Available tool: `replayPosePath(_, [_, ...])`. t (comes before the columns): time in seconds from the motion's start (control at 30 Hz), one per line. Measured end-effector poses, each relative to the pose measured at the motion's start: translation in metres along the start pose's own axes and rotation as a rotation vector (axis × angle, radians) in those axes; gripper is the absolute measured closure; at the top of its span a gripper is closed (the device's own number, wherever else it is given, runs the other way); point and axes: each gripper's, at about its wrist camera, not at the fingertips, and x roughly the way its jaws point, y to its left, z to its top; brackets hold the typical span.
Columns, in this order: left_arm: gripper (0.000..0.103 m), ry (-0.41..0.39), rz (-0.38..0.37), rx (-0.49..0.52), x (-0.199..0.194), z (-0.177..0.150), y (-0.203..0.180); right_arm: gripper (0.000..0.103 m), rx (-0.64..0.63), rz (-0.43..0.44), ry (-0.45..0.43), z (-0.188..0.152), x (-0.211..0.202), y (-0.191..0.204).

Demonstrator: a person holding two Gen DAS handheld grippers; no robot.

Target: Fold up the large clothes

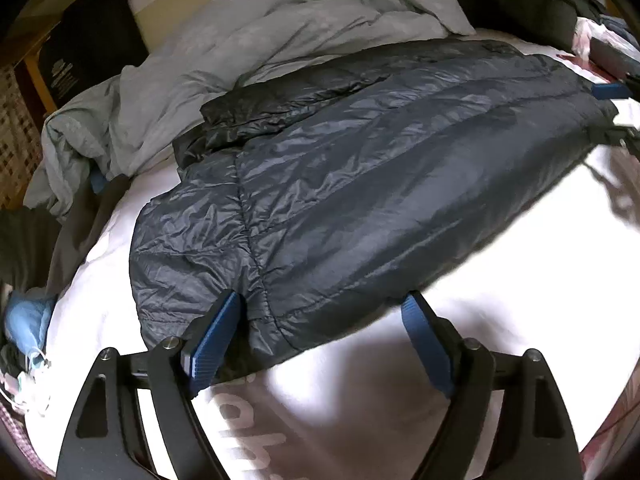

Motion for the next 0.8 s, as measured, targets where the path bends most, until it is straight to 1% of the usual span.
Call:
replayPosePath(0.13, [0.020,-0.002,0.020,-0.035,0.006,0.004,0.001,0.011,-0.042,-0.009,0.015,-0.004,0.002,0.008])
replayPosePath(0.33, [0.019,-0.018,0.079,-0.077,0.012,0.007,0.005,0.011,-0.105,-0.039,0.042,-0.008,0.008,0.017])
replayPosePath(0.4, [0.019,-0.023,0.107,-0.080,0.013,0.008,0.006,0.011,-0.138,-0.067,0.058,-0.010,0.014,0.020])
replayPosePath(0.47, [0.019,-0.024,0.131,-0.088,0.014,0.008,0.010,0.010,-0.172,-0.121,0.089,-0.012,0.024,0.022])
replayPosePath(0.6, [0.018,-0.015,0.144,-0.107,0.018,0.007,0.016,0.001,-0.153,-0.152,0.090,-0.011,0.029,0.017])
replayPosePath(0.7, [0.017,-0.013,0.160,-0.105,0.019,0.006,0.018,0.001,-0.120,-0.164,0.103,-0.008,0.032,0.008])
replayPosePath(0.8, [0.017,-0.012,0.159,-0.110,0.020,0.006,0.019,0.001,-0.087,-0.192,0.114,-0.005,0.037,-0.001])
